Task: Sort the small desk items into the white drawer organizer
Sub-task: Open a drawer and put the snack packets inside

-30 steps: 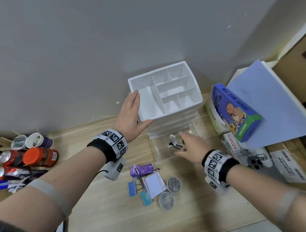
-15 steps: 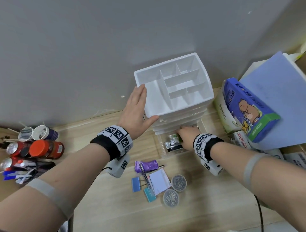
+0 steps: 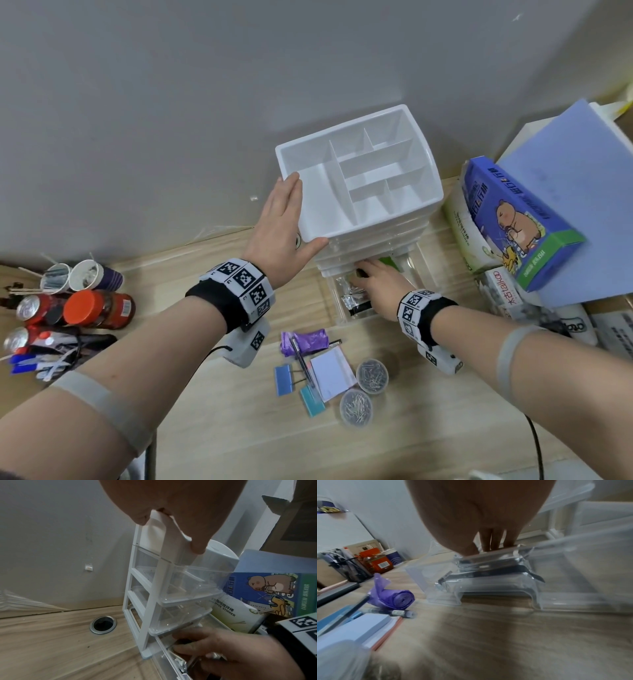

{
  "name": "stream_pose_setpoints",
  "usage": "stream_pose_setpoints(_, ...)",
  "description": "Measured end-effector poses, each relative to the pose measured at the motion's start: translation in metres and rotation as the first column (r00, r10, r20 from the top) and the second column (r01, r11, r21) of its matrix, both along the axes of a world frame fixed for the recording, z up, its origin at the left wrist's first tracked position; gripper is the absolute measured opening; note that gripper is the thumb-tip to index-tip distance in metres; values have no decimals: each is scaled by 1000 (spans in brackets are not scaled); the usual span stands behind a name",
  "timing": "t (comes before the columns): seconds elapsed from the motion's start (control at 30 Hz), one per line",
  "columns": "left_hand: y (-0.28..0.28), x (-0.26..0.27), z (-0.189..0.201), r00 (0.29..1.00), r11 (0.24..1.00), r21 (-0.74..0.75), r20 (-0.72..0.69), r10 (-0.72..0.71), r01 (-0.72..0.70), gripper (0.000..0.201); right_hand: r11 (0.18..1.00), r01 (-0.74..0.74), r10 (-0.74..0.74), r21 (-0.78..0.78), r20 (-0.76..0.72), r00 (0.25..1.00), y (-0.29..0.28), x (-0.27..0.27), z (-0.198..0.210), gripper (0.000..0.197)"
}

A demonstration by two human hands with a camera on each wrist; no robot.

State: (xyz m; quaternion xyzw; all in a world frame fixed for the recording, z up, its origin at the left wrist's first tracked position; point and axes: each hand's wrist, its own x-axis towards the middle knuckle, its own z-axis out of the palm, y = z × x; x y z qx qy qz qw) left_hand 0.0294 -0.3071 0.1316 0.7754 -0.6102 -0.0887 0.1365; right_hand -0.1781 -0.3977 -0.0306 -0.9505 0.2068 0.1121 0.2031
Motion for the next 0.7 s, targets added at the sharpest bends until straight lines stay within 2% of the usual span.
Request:
stream_pose_setpoints(0.1,0,-1,1,1000,1000,5,5,-1,1,95,991,-113,119,75,-88,989,9,-4,2,61)
stream_pose_setpoints(0.17,0,-1,2,1000,1000,10,-2,-2,2,95,987,-114,125,110,-102,987,12,-6,10,60)
stream_pose_setpoints(0.23,0,-2,2,1000,1000,8,-11,-1,1,95,991,-56,54,120,18,998,16,-11,23,55)
stream_pose_setpoints(0.3,0,-2,3,1000,1000,9,-19,-2,2,95,995,-9,-6,102,145,989,22,-19,36,36)
stream_pose_setpoints(0.33,0,-2,3,1000,1000,10,-23,-3,3,95,995,-19,4,95,157,988,26,-24,41,27)
stream_pose_setpoints(0.37,0,-2,4,1000,1000,12,-27,-5,5,95,995,-46,33,92,141,989,31,-28,44,24)
stream_pose_setpoints(0.43,0,-2,4,999,1000,17,-36,-9,9,95,995,-75,67,59,127,990,35,-33,48,34)
stream_pose_setpoints(0.57,0,-2,5,999,1000,16,-50,-14,14,95,995,-93,99,-37,228,969,36,-32,57,29)
stream_pose_setpoints(0.63,0,-2,5,999,1000,17,-52,-8,9,96,992,-122,119,24,122,985,40,-33,60,32)
stream_pose_setpoints(0.7,1,-2,6,999,1000,16,-52,-6,7,96,986,-160,163,47,-67,984,47,-36,58,37)
